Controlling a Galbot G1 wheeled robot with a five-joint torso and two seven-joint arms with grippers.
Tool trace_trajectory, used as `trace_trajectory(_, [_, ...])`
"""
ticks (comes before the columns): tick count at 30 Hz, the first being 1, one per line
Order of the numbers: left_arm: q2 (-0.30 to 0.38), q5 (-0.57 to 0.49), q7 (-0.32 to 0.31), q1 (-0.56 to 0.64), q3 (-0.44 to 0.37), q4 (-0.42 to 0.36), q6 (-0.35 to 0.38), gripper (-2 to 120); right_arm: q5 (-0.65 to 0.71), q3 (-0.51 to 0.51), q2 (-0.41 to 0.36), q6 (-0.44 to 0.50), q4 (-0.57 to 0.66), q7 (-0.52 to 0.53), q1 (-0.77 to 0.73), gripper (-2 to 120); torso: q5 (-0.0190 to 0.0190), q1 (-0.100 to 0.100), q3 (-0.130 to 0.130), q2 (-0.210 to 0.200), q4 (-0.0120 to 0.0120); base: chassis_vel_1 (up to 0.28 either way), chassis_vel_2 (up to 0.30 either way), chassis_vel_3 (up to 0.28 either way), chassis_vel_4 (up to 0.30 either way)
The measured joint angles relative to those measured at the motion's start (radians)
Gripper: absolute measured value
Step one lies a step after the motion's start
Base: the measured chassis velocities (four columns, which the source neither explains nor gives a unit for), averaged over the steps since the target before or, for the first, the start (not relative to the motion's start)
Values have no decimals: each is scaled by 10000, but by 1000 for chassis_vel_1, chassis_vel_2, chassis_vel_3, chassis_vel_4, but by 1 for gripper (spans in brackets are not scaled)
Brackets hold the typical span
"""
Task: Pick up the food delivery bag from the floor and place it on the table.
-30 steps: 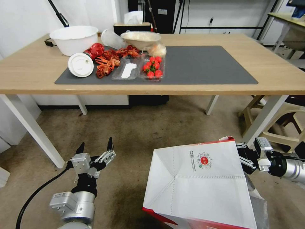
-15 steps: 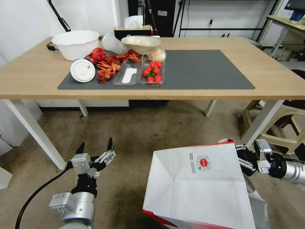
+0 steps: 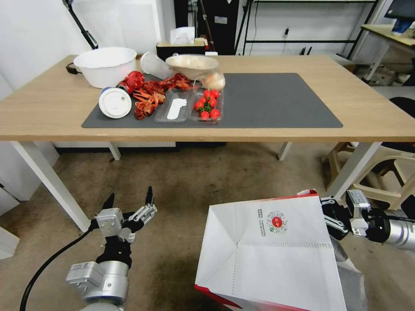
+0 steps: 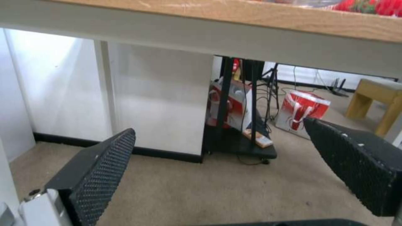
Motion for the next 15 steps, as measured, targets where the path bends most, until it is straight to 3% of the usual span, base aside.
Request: trace_trajectory(15, [5,23,2,17,-7,-9,-32,100,-2,-25,12,-8,15,-20,17,0,0,215,364,577,0,0,0,0,0])
